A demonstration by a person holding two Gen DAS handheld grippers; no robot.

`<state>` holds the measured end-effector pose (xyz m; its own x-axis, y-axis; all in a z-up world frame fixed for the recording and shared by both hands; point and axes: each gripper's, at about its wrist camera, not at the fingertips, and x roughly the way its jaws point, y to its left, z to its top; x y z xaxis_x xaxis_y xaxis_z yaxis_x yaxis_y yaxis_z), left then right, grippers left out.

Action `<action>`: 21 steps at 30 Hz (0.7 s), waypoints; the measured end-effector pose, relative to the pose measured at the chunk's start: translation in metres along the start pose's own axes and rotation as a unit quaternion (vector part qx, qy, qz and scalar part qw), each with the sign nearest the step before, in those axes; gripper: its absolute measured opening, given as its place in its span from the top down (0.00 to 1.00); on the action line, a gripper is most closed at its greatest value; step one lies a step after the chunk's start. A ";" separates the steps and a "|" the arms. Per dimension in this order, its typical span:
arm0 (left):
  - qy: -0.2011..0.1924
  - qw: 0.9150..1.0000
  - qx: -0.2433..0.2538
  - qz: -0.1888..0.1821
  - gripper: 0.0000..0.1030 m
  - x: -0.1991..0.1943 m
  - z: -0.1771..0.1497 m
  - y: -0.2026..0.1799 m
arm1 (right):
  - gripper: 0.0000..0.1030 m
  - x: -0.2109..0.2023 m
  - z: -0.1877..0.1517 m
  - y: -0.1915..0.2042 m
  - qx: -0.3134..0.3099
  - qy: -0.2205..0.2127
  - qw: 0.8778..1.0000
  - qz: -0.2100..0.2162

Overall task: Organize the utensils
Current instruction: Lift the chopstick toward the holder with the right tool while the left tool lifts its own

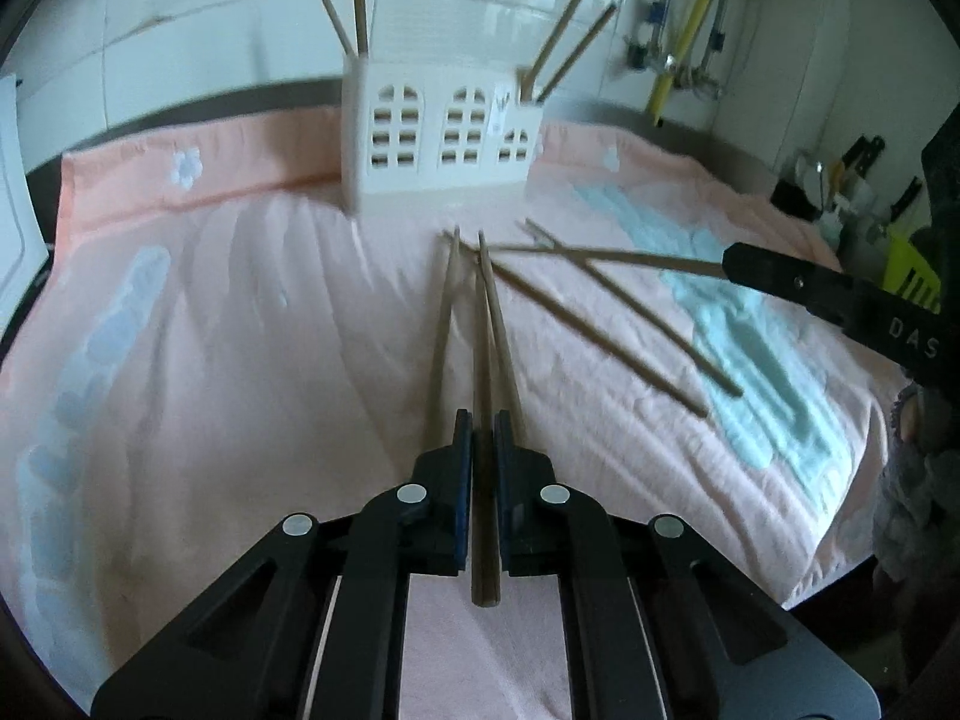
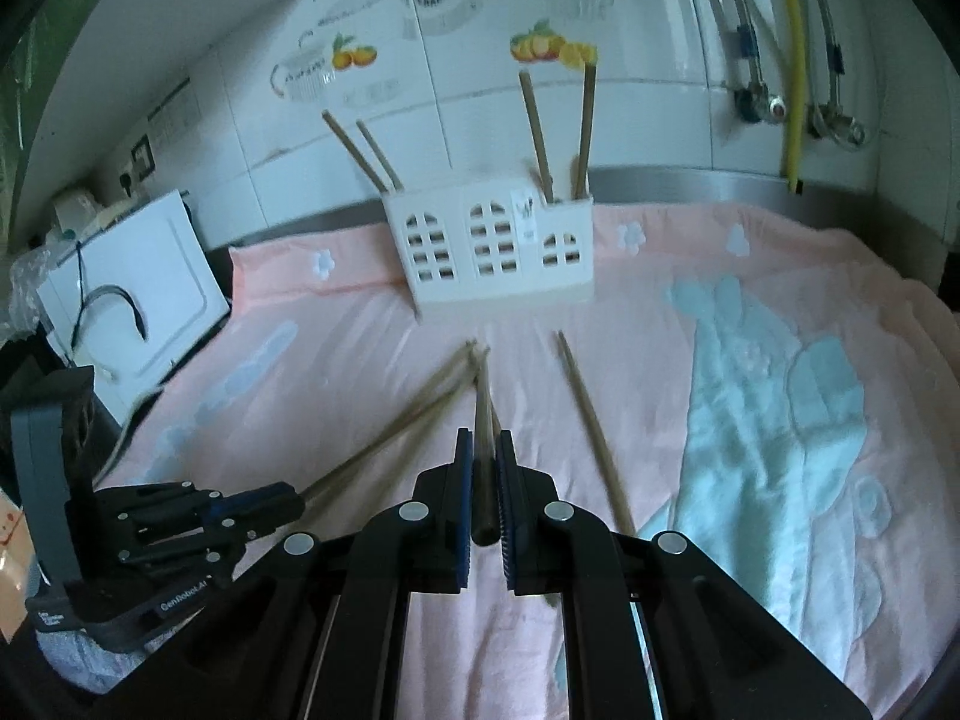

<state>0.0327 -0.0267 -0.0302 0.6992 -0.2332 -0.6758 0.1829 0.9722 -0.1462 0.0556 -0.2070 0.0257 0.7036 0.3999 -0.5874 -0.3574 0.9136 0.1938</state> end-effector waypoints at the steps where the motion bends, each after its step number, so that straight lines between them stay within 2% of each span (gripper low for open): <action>1: -0.007 1.000 0.001 0.000 0.94 -0.004 0.004 0.001 | 0.93 -0.002 0.003 0.000 -0.002 -0.005 1.000 0.000; 13: -0.089 0.996 0.019 -0.011 0.94 -0.033 0.065 0.006 | 0.93 -0.013 0.058 -0.004 -0.021 -0.036 0.999 0.014; 21: -0.101 0.994 0.028 -0.025 0.94 -0.032 0.100 0.007 | 0.93 -0.009 0.106 -0.010 -0.042 -0.042 0.998 0.010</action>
<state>0.0803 -0.0146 0.0626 0.8111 -0.2870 -0.5096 0.2553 0.9577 -0.1331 0.1175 -0.2118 0.1122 0.7429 0.4265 -0.5160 -0.4200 0.8971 0.1369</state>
